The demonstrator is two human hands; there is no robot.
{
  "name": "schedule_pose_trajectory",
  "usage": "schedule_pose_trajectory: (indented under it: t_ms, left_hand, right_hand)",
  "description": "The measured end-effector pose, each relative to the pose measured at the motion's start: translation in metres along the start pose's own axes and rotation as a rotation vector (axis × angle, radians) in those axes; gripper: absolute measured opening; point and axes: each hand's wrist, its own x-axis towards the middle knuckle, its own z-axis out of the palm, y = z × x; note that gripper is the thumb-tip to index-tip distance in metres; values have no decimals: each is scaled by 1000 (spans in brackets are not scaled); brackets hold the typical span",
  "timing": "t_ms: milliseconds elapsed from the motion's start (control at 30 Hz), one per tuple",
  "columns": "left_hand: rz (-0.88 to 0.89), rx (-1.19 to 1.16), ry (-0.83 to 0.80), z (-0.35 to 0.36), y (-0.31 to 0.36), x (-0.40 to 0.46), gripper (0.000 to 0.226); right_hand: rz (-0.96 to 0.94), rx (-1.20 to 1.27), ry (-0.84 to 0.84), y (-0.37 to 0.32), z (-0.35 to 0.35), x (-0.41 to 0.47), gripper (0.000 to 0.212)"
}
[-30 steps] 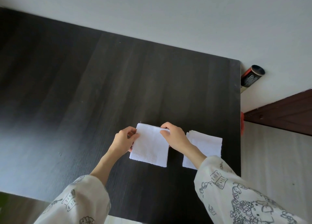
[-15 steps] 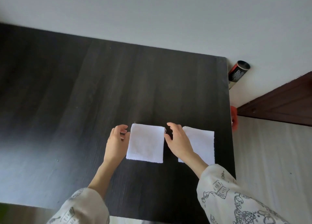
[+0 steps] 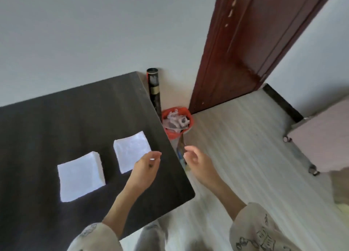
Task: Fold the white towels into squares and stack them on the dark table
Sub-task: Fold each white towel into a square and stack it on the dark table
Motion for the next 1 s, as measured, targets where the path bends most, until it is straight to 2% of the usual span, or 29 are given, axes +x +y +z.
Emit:
schedule_pose_trajectory:
  t_ms: [267, 433, 533, 867, 1000]
  left_hand:
    - [202, -73, -320, 172, 144, -55, 16]
    - [544, 177, -556, 295, 239, -95, 22]
    - [669, 241, -676, 363, 293, -114, 24]
    - [781, 234, -977, 608, 433, -138, 21]
    - [816, 251, -1019, 699, 505, -138, 23]
  right_hand:
    - [163, 154, 362, 135, -183, -147, 28]
    - [267, 267, 627, 214, -281, -236, 14]
    - [336, 342, 774, 258, -328, -278, 15]
    - [504, 424, 1072, 410, -501, -346, 21]
    - [529, 427, 1131, 456, -594, -356, 20]
